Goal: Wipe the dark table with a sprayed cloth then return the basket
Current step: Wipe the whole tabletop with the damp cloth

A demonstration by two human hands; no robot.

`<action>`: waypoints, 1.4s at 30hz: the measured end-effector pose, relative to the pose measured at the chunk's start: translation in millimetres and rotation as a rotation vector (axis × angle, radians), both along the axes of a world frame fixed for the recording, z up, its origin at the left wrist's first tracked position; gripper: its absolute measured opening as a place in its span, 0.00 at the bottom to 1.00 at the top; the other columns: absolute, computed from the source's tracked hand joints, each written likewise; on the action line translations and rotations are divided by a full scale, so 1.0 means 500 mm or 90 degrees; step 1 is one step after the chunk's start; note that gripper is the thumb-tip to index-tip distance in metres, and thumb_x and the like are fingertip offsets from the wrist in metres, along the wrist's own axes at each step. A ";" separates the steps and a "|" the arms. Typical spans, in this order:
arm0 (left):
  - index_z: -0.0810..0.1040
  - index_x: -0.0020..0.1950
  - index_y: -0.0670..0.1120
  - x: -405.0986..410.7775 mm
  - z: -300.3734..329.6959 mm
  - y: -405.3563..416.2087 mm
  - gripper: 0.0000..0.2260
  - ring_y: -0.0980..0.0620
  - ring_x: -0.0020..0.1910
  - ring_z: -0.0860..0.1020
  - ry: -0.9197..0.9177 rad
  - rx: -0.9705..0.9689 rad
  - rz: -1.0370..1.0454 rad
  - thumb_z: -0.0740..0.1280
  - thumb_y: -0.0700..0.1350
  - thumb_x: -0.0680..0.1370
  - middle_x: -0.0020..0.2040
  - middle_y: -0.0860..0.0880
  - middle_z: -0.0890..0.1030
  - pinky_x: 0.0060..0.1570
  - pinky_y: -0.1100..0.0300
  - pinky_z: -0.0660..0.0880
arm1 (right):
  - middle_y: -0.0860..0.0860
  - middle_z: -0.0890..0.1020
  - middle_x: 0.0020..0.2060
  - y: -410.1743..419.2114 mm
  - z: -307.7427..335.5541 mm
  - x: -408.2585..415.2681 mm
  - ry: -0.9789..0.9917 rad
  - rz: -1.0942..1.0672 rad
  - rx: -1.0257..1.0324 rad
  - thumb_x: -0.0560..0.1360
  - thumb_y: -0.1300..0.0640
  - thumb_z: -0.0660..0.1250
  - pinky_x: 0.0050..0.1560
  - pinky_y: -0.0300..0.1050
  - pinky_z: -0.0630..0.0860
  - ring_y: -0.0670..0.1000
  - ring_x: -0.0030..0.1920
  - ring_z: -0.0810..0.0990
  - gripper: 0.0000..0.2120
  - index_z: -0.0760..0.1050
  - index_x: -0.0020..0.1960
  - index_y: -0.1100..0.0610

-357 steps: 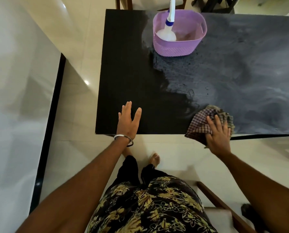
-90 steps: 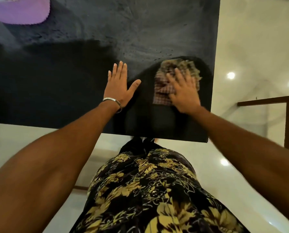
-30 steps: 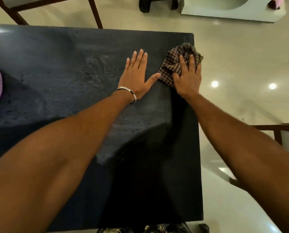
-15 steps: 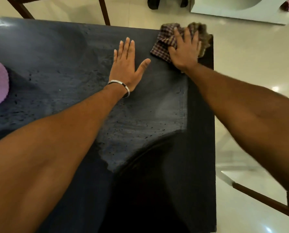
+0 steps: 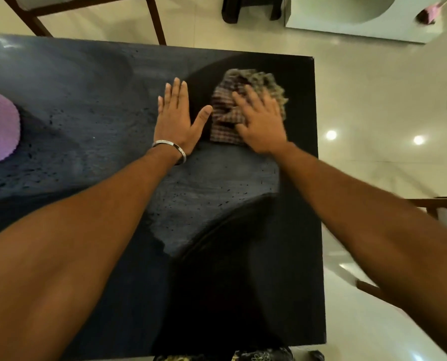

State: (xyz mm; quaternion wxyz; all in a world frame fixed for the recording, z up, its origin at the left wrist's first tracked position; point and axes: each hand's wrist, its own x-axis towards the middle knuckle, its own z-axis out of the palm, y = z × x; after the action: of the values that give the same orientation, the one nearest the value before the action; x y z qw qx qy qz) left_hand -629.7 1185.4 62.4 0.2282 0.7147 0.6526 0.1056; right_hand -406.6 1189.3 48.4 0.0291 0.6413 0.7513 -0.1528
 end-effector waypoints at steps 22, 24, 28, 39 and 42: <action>0.45 0.79 0.41 -0.012 0.053 -0.171 0.39 0.46 0.78 0.42 0.080 -0.013 -0.079 0.45 0.68 0.78 0.80 0.44 0.46 0.77 0.49 0.41 | 0.51 0.51 0.81 -0.328 0.006 0.060 -0.002 -0.028 0.002 0.78 0.43 0.56 0.79 0.57 0.42 0.59 0.80 0.45 0.33 0.50 0.81 0.43; 0.45 0.79 0.41 -0.027 0.054 -0.194 0.39 0.46 0.78 0.42 0.093 -0.021 -0.074 0.45 0.67 0.78 0.80 0.44 0.45 0.77 0.49 0.42 | 0.52 0.50 0.81 -0.327 0.011 0.086 -0.006 -0.143 -0.013 0.78 0.43 0.56 0.78 0.60 0.43 0.61 0.80 0.46 0.33 0.50 0.81 0.43; 0.45 0.79 0.41 -0.044 0.057 -0.243 0.39 0.46 0.78 0.42 0.106 -0.029 -0.074 0.44 0.68 0.78 0.80 0.44 0.46 0.77 0.48 0.42 | 0.53 0.49 0.81 -0.369 0.018 -0.031 0.016 -0.279 -0.022 0.78 0.44 0.59 0.78 0.64 0.44 0.64 0.79 0.44 0.34 0.51 0.81 0.44; 0.45 0.79 0.42 -0.021 0.092 -0.304 0.39 0.47 0.78 0.42 0.096 -0.039 -0.068 0.44 0.67 0.78 0.80 0.44 0.45 0.77 0.49 0.42 | 0.49 0.51 0.81 -0.600 0.010 -0.196 0.050 0.249 -0.058 0.75 0.42 0.61 0.78 0.60 0.40 0.59 0.80 0.44 0.37 0.51 0.81 0.42; 0.45 0.79 0.41 -0.024 0.097 -0.319 0.40 0.47 0.78 0.42 0.089 -0.032 -0.051 0.44 0.68 0.77 0.80 0.44 0.45 0.77 0.48 0.42 | 0.49 0.51 0.81 -0.549 0.017 -0.064 0.032 0.068 -0.051 0.76 0.43 0.59 0.78 0.62 0.44 0.59 0.80 0.43 0.35 0.51 0.80 0.41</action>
State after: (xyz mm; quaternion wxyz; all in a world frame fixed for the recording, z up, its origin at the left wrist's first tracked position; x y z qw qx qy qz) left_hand -641.4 1025.8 111.0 0.2041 0.7398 0.6404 0.0299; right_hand -438.5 914.9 57.0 0.0437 0.5948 0.7781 -0.1971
